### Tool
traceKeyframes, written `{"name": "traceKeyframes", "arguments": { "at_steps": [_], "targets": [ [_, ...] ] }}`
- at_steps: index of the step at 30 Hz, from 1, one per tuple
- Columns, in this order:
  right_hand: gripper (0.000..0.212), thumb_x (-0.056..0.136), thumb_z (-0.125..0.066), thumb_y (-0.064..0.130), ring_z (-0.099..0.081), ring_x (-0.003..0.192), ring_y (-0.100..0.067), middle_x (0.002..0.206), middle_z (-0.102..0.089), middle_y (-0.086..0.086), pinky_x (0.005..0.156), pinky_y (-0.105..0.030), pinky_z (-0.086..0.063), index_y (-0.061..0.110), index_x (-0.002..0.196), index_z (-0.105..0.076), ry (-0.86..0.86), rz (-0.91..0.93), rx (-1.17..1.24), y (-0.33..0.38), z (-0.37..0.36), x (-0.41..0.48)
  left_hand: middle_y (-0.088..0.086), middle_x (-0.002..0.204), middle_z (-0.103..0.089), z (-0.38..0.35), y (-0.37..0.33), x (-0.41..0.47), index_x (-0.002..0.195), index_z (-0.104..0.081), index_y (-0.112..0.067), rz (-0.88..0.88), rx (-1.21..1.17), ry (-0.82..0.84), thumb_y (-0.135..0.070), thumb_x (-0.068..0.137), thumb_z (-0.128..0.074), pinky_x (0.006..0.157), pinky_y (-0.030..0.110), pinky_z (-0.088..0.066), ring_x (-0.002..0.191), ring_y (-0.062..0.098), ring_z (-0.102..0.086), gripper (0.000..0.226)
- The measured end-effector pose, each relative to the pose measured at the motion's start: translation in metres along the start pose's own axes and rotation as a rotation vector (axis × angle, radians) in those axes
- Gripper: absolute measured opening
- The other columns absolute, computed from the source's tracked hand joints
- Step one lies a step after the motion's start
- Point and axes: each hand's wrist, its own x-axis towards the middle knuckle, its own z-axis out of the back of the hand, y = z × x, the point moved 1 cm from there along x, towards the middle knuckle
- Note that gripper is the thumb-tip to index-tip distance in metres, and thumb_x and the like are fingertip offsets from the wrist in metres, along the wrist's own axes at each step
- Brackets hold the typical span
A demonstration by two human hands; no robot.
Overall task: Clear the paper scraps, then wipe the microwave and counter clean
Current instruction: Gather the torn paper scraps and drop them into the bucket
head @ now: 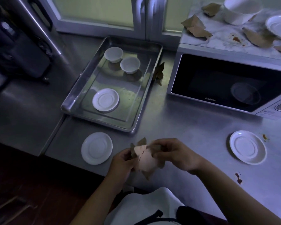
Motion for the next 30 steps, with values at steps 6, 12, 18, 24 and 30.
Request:
{"name": "traceKeyframes", "arguments": {
  "at_steps": [6,12,18,24,30],
  "targets": [
    [0.026,0.086,-0.070,0.000,-0.066,0.093,-0.021,0.102,-0.071,-0.007,0.085,-0.041,-0.054,0.010,0.109,-0.071,-0.161,0.085,-0.389,0.012,-0.013,-0.002,0.003,0.082,-0.077,0.004,-0.011,0.012,0.083,-0.080,-0.026,-0.038,0.133,0.149,0.003,0.087,-0.058,0.074,0.040,-0.055,0.081,0.027,-0.070,0.036],
    [0.035,0.083,-0.073,0.003,-0.060,0.097,-0.011,0.113,-0.058,0.003,0.089,-0.031,-0.053,0.032,0.103,-0.069,-0.310,0.149,-0.424,0.022,-0.027,-0.010,0.021,0.101,-0.073,0.014,-0.029,0.008,0.102,-0.075,-0.006,-0.063,0.027,0.425,-0.008,0.066,-0.074,0.083,0.044,-0.049,0.093,0.032,-0.067,0.035],
    [0.036,0.083,-0.065,-0.013,-0.068,0.092,-0.030,0.100,-0.069,-0.015,0.078,-0.048,-0.057,0.009,0.111,-0.064,-0.357,0.093,-0.023,0.031,-0.053,-0.007,0.017,0.094,-0.072,0.036,-0.046,0.004,0.107,-0.074,-0.003,-0.068,-0.029,0.615,-0.020,0.069,-0.079,0.066,0.026,-0.050,0.077,0.020,-0.065,0.042],
    [0.052,0.087,-0.065,-0.008,-0.069,0.094,-0.033,0.101,-0.069,-0.016,0.081,-0.049,-0.060,0.023,0.124,-0.046,-0.463,0.038,0.059,0.034,-0.080,0.003,0.008,0.097,-0.075,0.065,-0.052,0.007,0.104,-0.076,-0.015,-0.055,-0.063,0.691,-0.043,0.084,-0.076,0.075,0.028,-0.055,0.090,0.018,-0.071,0.035],
    [0.061,0.084,-0.065,-0.012,-0.070,0.091,-0.039,0.102,-0.068,-0.022,0.079,-0.054,-0.060,0.028,0.126,-0.046,-0.561,0.038,0.125,0.033,-0.105,0.013,0.009,0.113,-0.073,0.075,-0.049,0.011,0.116,-0.070,-0.028,-0.178,0.079,0.681,-0.038,0.073,-0.088,0.089,0.042,-0.056,0.108,0.030,-0.069,0.048]
  ]
}}
